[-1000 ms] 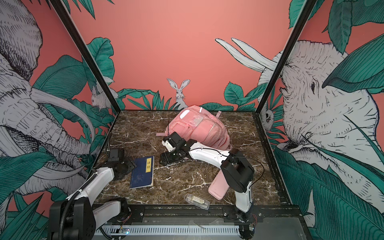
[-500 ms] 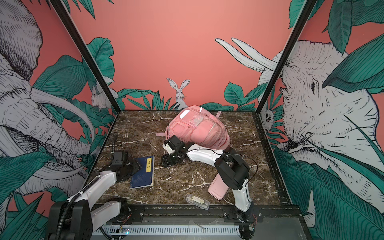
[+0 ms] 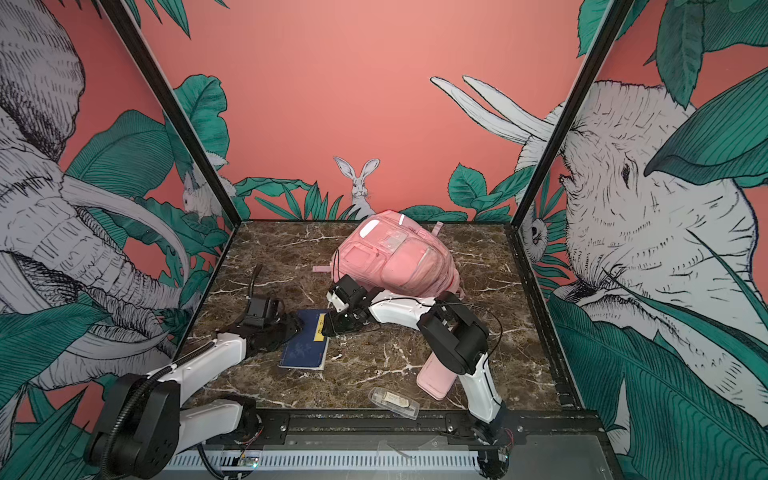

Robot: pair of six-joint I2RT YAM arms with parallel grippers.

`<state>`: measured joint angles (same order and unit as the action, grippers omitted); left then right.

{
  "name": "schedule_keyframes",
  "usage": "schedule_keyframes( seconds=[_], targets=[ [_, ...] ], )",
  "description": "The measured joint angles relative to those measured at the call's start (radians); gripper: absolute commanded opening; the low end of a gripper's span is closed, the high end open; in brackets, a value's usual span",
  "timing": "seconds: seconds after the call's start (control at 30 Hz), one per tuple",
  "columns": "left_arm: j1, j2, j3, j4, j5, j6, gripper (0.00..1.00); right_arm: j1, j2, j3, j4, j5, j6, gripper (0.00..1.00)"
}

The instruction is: Pack the student bag

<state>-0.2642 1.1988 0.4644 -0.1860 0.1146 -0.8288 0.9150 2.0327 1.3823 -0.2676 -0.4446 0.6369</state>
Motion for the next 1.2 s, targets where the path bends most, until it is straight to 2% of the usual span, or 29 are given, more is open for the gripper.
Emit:
schedule_keyframes(
  seconds=[0.23, 0.47, 0.73, 1.2],
  targets=[
    [-0.087, 0.045, 0.006, 0.079, 0.017, -0.034, 0.72, -0.04, 0.003, -0.041, 0.021, 0.006, 0.018, 0.58],
    [-0.16, 0.07, 0.015, 0.109, 0.023, -0.05, 0.71, -0.089, -0.027, -0.113, 0.07, 0.01, 0.02, 0.43],
    [-0.225, 0.102, 0.031, 0.13, 0.093, -0.043, 0.71, -0.159, -0.031, -0.118, 0.068, 0.011, 0.003, 0.43],
    [-0.232, 0.063, -0.029, 0.156, 0.283, 0.079, 0.75, -0.191, -0.061, -0.153, 0.06, 0.003, -0.027, 0.48]
  ],
)
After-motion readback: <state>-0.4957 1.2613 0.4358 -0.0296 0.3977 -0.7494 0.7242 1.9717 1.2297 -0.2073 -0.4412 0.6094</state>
